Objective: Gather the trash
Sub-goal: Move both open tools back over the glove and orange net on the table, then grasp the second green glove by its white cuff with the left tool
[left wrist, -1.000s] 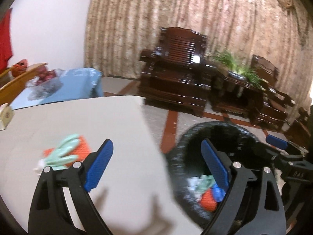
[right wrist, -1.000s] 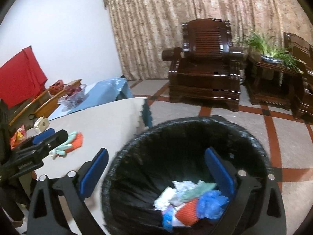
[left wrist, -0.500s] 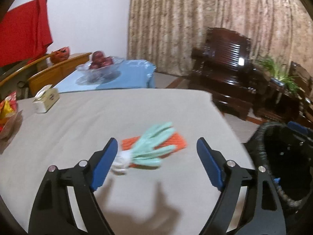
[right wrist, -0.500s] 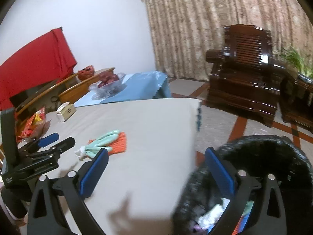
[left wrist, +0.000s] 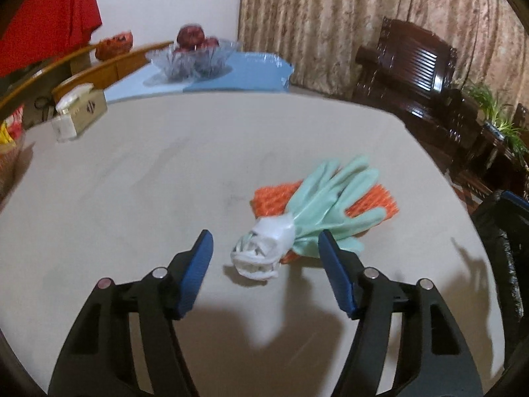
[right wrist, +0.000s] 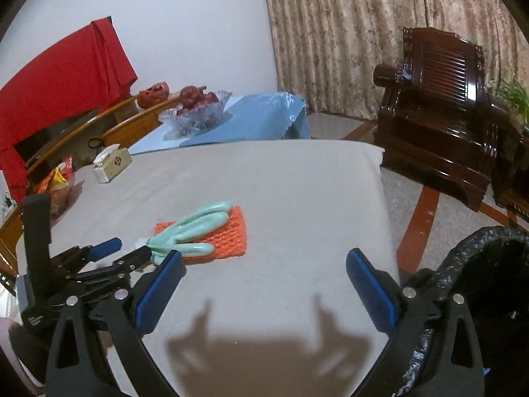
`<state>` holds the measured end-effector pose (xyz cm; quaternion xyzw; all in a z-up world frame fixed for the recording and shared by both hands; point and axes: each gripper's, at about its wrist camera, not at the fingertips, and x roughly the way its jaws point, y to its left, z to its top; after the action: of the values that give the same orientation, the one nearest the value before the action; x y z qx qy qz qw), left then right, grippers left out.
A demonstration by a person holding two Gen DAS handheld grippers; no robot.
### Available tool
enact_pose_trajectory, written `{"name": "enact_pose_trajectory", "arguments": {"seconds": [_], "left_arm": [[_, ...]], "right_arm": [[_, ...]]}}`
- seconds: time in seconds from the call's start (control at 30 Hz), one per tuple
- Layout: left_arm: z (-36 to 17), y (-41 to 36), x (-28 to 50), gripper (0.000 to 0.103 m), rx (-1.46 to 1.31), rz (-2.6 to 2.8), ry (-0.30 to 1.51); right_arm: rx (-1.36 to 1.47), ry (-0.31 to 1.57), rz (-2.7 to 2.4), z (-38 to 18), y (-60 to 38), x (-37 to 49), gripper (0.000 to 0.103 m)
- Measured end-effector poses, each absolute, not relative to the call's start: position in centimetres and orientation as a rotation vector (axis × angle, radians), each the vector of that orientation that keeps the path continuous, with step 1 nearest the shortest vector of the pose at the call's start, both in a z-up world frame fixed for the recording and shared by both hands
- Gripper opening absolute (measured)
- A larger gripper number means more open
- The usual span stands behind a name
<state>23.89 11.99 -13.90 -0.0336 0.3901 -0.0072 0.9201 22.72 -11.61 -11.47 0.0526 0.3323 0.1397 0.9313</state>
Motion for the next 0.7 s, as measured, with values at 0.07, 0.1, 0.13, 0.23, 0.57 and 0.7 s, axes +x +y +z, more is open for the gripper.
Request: {"name": "enact_pose_trajectory", "arguments": {"seconds": [0.07,0.1,0.13,0.23,0.57,0.7], "left_arm": [[-14.5,12.2,24.6,0.061,-0.094,-0.027,0.838],[-14.5,12.4,24.9,0.061,-0.11,-0.034,0.841],[-14.6,12.5,25.1,0.061,-0.116,-0.037,0.844],[-14.9,12.7,25.8,0.059,-0.13,-0.052,0.865],[-13.8,12.0,24.6,0.04,-0.139,-0.085,0.814],[-12.1,12.7,23.3,0.039,-0.189,-0.079,0.762]], "right_arm": [[0.103,0.693,0.28,-11.9,-11.5,23.0,0.097],[0.103,0.697,0.278,-12.0,-11.5,23.2,0.097],[0.103,0.703,0.276,-12.2,-11.4,23.3,0.097],[0.098,0.715,0.275,-12.7,-11.0,23.6,0.097],[0.084,0.742,0.279,-13.6,-10.5,24.1,0.097],[0.086,0.742,0.285,-13.6,-10.3,24.6,0.097]]}}
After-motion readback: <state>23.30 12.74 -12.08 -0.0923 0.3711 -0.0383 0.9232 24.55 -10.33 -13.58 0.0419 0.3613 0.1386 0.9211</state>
